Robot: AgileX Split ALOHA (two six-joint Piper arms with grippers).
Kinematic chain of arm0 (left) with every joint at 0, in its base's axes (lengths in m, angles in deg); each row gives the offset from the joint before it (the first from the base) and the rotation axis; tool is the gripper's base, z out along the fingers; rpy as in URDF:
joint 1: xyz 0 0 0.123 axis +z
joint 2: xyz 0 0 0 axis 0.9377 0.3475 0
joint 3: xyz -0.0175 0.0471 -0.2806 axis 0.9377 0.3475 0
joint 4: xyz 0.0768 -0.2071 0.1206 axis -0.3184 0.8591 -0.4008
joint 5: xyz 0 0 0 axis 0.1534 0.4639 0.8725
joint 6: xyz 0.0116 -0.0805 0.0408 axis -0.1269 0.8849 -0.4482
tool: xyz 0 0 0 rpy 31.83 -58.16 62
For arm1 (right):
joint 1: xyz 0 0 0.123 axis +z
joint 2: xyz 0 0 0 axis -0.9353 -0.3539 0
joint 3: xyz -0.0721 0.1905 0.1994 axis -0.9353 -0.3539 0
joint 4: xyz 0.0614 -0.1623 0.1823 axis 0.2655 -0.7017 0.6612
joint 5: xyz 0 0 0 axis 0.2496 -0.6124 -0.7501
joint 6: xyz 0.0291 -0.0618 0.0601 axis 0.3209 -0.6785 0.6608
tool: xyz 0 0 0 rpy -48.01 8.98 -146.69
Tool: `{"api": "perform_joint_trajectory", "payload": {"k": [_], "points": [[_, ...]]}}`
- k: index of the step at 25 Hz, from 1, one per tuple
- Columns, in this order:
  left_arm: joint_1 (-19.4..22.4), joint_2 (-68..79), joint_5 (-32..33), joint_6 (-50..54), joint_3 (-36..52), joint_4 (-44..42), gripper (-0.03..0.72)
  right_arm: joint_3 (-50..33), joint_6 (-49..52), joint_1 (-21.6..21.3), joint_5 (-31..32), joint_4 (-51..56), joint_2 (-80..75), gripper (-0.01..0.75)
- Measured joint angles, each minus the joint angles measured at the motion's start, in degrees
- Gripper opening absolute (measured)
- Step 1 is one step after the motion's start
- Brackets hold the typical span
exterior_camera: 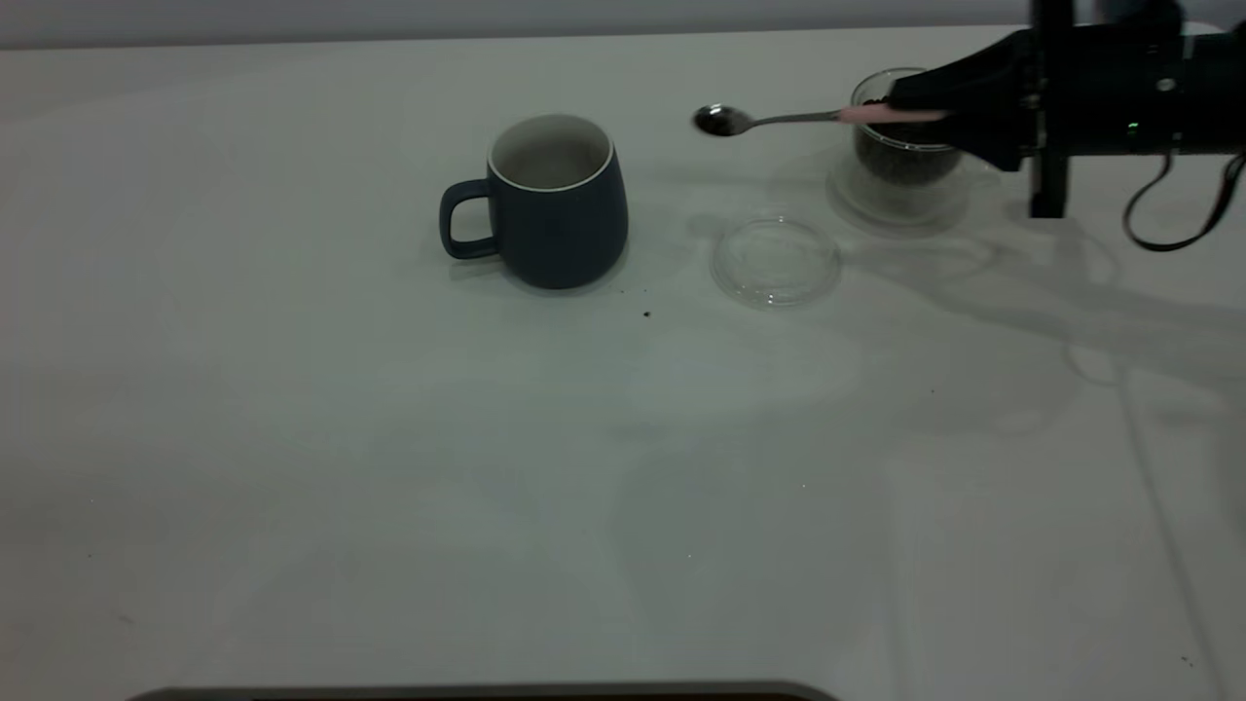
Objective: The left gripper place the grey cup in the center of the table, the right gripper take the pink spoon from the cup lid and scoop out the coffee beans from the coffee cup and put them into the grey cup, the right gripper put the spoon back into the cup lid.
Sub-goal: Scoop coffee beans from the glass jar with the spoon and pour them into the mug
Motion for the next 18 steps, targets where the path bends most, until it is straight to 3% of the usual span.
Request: {"api": "perform_joint_trajectory", "payload": {"k": [12, 18], "points": [[0.00, 0.00, 0.00, 0.05, 0.00, 0.00, 0.567, 5.61, 2.92, 7.76, 0.12, -0.12, 0.00, 0.112], [0.00, 0.00, 0.00, 0.05, 0.00, 0.00, 0.567, 8.56, 2.77, 11.04, -3.36, -0.30, 0.00, 0.112]]}}
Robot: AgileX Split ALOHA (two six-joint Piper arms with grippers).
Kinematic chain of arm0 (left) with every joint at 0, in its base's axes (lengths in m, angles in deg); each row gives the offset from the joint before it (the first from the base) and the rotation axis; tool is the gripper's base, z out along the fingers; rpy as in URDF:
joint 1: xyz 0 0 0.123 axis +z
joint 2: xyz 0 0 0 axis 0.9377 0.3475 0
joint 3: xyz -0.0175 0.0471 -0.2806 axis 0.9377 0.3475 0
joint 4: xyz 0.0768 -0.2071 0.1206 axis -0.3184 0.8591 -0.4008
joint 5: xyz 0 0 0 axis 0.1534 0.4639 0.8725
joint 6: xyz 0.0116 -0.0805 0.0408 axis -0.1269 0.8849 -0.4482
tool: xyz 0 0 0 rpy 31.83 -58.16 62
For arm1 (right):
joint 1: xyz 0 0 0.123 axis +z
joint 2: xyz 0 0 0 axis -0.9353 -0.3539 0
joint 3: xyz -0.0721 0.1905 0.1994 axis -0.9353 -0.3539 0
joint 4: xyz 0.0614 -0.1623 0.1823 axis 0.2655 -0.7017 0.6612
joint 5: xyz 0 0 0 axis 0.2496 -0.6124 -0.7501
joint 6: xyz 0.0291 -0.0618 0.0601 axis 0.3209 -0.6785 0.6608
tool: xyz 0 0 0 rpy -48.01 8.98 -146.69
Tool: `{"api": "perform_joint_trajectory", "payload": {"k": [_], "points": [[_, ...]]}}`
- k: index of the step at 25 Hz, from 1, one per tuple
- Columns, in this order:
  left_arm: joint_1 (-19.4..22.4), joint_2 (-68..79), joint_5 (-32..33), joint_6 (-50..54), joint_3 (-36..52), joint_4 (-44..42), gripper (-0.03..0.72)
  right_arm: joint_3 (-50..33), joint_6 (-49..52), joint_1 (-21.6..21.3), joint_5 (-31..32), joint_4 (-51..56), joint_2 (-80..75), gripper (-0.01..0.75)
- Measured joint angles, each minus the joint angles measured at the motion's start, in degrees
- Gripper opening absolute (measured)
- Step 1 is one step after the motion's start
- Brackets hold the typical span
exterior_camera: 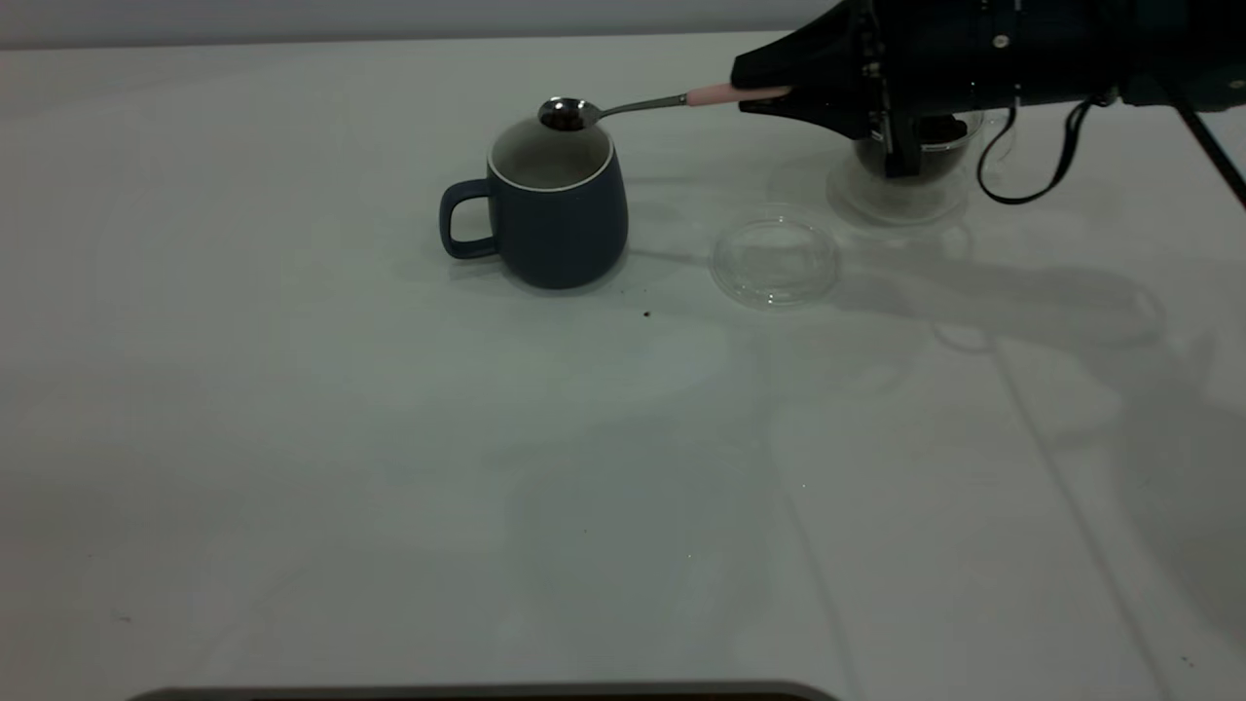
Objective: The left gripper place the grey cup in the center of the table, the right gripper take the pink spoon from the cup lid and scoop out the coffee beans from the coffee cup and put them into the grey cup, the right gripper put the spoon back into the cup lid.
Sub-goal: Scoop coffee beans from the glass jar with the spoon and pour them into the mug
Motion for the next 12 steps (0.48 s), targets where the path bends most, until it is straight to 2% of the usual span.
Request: {"api": "perform_joint_trajectory", "payload": {"k": [4, 9, 12], "points": [[0.00, 0.00, 0.00, 0.00, 0.00, 0.00, 0.567, 0.82, -9.06, 0.65, -3.30, 0.00, -0.04, 0.112], [0.00, 0.00, 0.00, 0.00, 0.00, 0.00, 0.567, 1.03, -33.83, 0.65, -4.18, 0.00, -0.06, 0.112], [0.00, 0.00, 0.00, 0.00, 0.00, 0.00, 0.567, 1.03, -39.25, 0.65, -4.13, 0.00, -0.06, 0.112]]}}
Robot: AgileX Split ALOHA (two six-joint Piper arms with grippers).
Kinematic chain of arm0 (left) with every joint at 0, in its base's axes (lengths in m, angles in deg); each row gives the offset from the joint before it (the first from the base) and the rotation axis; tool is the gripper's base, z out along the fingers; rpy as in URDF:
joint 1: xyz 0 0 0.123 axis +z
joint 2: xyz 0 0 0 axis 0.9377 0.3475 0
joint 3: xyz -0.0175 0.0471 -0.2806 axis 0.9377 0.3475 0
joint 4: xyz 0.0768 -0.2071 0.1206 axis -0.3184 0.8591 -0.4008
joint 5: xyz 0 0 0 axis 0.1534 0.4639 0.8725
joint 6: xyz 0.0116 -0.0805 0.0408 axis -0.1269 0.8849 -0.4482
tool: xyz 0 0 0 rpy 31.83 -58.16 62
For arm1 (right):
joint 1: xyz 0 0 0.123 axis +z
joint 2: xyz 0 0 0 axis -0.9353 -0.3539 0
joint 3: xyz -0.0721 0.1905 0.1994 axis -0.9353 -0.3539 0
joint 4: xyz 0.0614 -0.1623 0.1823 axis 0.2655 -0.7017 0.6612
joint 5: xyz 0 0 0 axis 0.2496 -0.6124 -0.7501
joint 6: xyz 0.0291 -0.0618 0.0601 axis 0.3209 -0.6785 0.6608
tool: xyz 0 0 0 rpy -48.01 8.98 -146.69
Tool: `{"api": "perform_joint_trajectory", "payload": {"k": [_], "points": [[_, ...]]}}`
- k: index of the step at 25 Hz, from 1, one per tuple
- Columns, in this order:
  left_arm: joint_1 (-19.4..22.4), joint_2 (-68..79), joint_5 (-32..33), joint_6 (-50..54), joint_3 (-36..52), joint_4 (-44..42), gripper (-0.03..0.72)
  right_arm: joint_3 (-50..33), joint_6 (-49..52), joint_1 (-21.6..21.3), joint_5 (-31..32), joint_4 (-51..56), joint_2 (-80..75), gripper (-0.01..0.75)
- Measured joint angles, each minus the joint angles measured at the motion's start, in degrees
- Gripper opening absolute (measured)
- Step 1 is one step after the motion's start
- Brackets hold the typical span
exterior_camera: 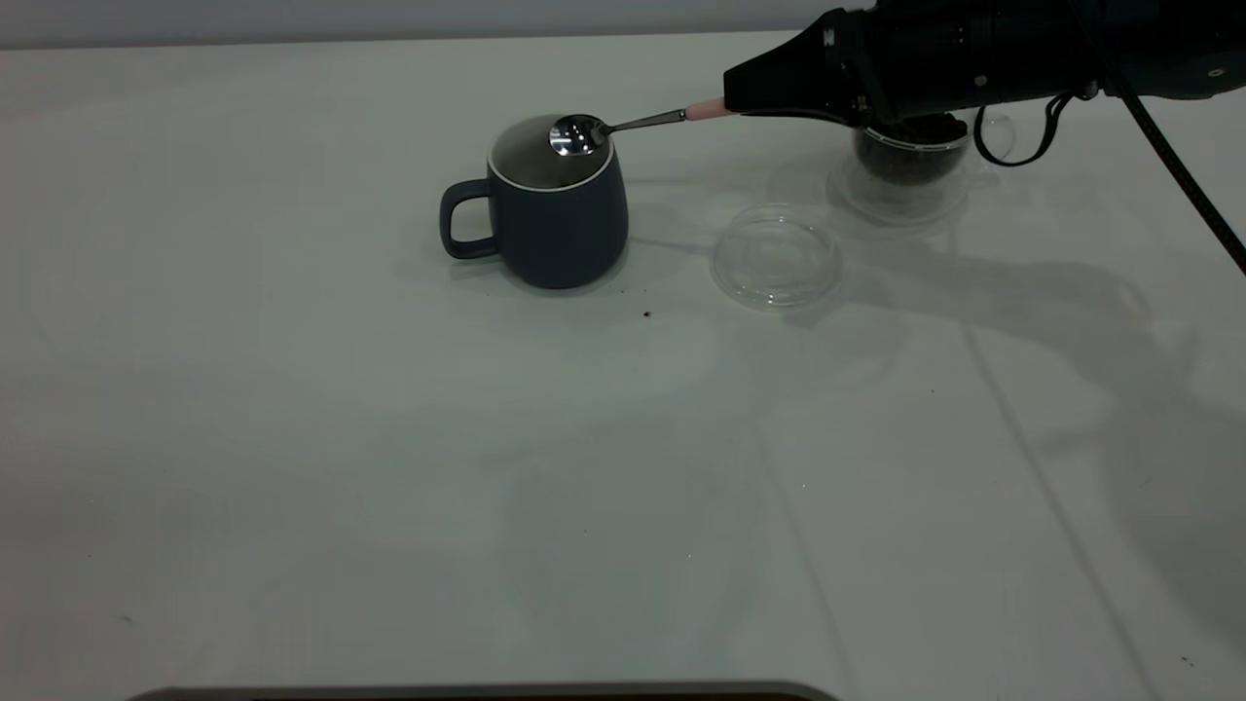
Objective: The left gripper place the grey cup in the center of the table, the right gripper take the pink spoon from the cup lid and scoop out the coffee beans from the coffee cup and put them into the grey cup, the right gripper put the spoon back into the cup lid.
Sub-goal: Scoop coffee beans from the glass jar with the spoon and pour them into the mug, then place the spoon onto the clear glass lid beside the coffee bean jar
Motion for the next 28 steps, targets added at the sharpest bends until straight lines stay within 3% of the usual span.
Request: {"api": "perform_joint_trajectory", "payload": {"k": [7, 13, 19, 28], "points": [[0.00, 0.00, 0.00, 0.00, 0.00, 0.00, 0.567, -3.25, 8.80, -1.40, 3.45, -0.43, 5.99, 0.111], [0.00, 0.00, 0.00, 0.00, 0.00, 0.00, 0.567, -17.64, 20.89, -8.67, 4.13, 0.00, 17.24, 0.111], [0.00, 0.00, 0.00, -0.06, 0.00, 0.00, 0.567, -28.03, 26.31, -14.76, 1.07, 0.06, 17.67, 0.110], [0.00, 0.00, 0.00, -0.06, 0.00, 0.00, 0.567, -22.69, 28.39, -15.23, 0.73, 0.50, 5.36, 0.110]]}}
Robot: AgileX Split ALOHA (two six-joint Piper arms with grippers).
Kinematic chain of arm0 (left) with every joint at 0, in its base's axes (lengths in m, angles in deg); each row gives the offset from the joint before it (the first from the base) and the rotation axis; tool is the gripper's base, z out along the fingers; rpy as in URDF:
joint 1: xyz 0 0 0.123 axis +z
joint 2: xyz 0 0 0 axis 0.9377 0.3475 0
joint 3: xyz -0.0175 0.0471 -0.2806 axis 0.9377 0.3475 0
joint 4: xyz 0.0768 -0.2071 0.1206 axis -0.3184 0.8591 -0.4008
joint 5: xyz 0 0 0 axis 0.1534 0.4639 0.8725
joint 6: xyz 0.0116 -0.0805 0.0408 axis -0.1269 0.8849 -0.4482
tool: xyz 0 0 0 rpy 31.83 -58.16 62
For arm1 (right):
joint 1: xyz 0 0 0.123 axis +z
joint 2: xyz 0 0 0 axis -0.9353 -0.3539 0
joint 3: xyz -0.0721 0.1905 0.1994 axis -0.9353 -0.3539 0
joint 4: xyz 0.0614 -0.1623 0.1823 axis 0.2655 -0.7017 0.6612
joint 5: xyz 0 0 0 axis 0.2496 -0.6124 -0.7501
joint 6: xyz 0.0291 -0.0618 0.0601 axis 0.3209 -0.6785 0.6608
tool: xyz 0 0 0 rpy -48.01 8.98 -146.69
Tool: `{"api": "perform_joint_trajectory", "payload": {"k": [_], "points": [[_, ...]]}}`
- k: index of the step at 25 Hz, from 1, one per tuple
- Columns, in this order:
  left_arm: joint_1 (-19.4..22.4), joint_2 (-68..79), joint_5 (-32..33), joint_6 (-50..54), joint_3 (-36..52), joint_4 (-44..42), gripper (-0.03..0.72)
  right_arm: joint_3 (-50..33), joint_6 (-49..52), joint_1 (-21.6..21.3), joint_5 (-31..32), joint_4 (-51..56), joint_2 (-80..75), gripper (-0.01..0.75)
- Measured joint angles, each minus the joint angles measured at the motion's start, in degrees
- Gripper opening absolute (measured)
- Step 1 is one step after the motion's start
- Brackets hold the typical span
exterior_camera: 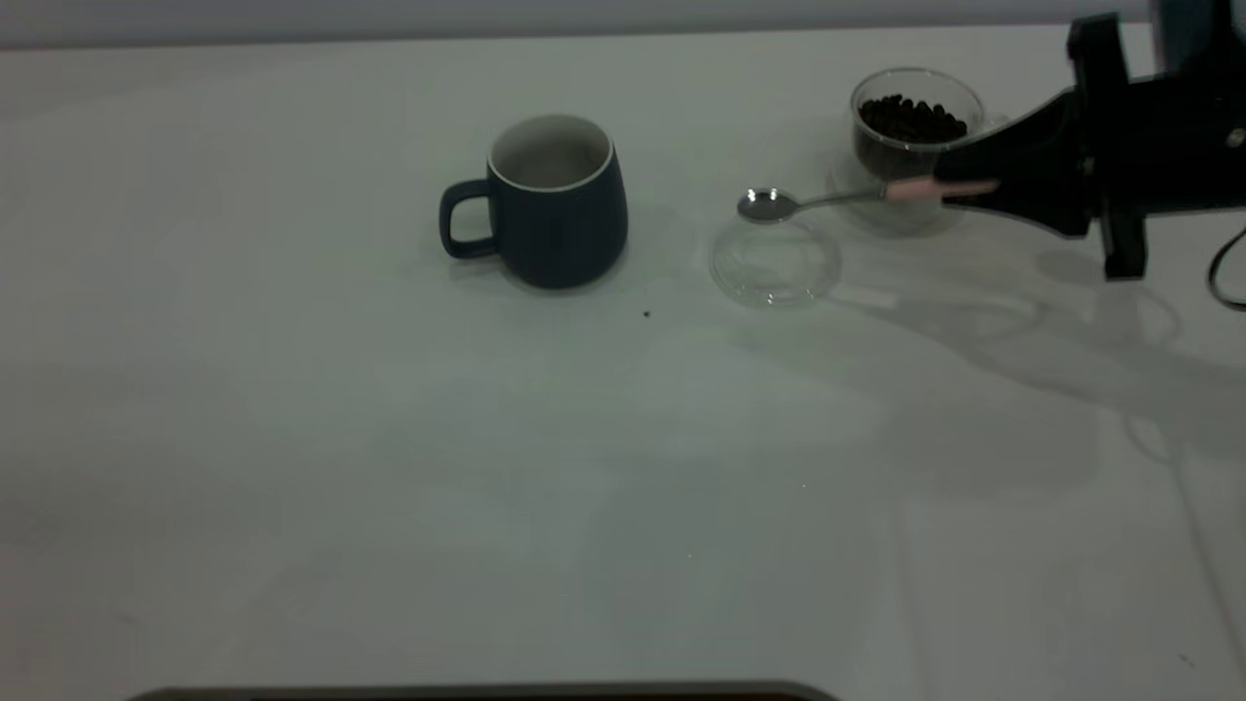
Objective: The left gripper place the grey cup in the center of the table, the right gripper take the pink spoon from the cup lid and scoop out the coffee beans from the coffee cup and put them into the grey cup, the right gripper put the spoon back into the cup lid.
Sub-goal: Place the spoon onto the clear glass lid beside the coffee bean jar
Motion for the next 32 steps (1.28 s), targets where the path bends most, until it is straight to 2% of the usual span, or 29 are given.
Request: {"api": "perform_joint_trajectory", "payload": {"k": [4, 9, 15, 32], "points": [[0.00, 0.00, 0.00, 0.00, 0.00, 0.00, 0.567, 4.34, 0.29, 0.00, 0.13, 0.02, -4.46, 0.110], [0.00, 0.00, 0.00, 0.00, 0.00, 0.00, 0.567, 6.62, 0.47, 0.00, -2.99, 0.06, -5.68, 0.110], [0.00, 0.00, 0.00, 0.05, 0.00, 0.00, 0.567, 7.49, 0.61, 0.94, -6.51, 0.06, -5.85, 0.110], [0.00, 0.00, 0.00, 0.05, 0.00, 0.00, 0.567, 9.59, 0.24, 5.25, -8.43, 0.40, -5.85, 0.110]]}}
